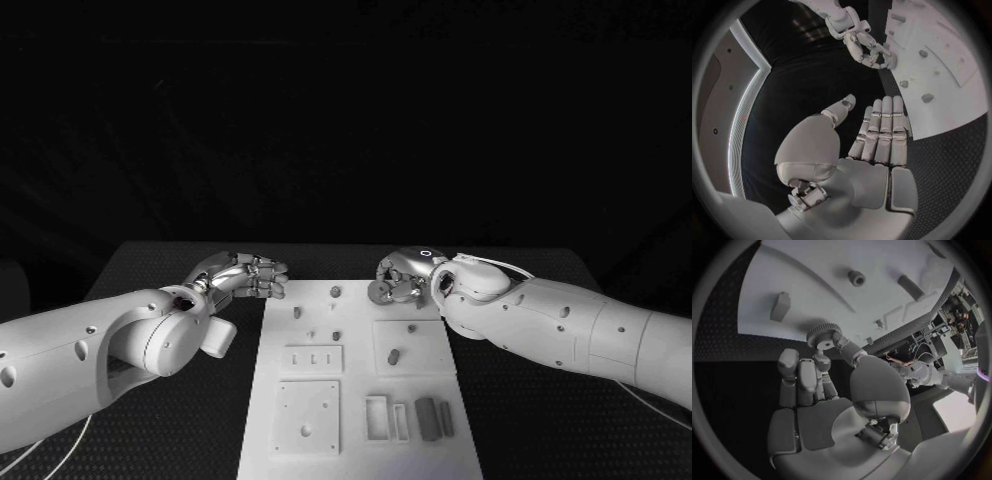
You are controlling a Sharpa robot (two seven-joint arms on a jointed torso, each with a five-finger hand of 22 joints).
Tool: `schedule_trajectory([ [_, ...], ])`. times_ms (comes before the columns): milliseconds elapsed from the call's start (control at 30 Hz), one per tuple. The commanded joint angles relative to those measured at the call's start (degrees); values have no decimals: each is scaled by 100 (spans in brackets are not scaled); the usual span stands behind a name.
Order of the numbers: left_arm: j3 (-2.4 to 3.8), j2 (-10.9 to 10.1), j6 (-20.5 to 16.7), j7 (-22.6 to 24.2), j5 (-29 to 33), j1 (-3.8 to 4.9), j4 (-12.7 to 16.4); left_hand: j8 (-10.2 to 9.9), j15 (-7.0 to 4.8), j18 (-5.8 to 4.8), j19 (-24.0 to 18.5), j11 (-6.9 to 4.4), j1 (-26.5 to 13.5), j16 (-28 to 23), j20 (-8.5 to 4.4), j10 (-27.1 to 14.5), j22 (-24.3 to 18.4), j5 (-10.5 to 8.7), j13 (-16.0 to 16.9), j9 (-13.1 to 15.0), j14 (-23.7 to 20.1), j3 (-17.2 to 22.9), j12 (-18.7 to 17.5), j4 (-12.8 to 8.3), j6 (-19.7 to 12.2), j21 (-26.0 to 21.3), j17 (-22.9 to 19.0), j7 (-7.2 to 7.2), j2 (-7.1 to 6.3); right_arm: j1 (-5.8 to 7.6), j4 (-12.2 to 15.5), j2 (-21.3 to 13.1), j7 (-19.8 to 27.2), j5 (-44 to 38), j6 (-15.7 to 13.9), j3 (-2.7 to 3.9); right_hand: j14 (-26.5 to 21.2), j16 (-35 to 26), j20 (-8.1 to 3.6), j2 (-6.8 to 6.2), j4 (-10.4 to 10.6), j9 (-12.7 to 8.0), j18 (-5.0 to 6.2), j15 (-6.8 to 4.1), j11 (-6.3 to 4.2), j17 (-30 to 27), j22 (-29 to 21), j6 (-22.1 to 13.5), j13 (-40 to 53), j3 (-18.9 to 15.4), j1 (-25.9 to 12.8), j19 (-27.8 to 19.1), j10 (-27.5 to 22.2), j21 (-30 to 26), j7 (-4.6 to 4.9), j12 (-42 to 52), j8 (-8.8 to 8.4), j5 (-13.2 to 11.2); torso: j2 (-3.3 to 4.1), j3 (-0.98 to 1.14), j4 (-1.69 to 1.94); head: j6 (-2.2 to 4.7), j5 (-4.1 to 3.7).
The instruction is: Assemble the parts on the task board
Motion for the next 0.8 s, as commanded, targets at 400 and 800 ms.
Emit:
schedule_trajectory([
  [400,3,-8,47,47,15,8,15,-24,28,27,-3,26,-45,-31,22,-21,12,30,8,6,-11,22,-33,-26,-25,-34,14,-9,-3,11,645,39,-221,-489,-290,4,74,7,-63,-41,15,55,629,-54,-38,-19,-13,983,-28,11,47,63,62,26,-194,-12,58,17,6,3,11,34,47],
  [800,3,11,62,46,15,8,-3,-24,29,27,-3,26,-47,-35,24,-19,15,30,9,7,-11,25,-35,-29,-26,-36,18,-11,-6,-60,585,466,-287,-649,-267,-1,77,-8,-73,-43,16,55,629,-62,-43,-53,-23,983,-42,17,52,82,81,21,-197,-32,51,18,8,-6,25,34,62],
])
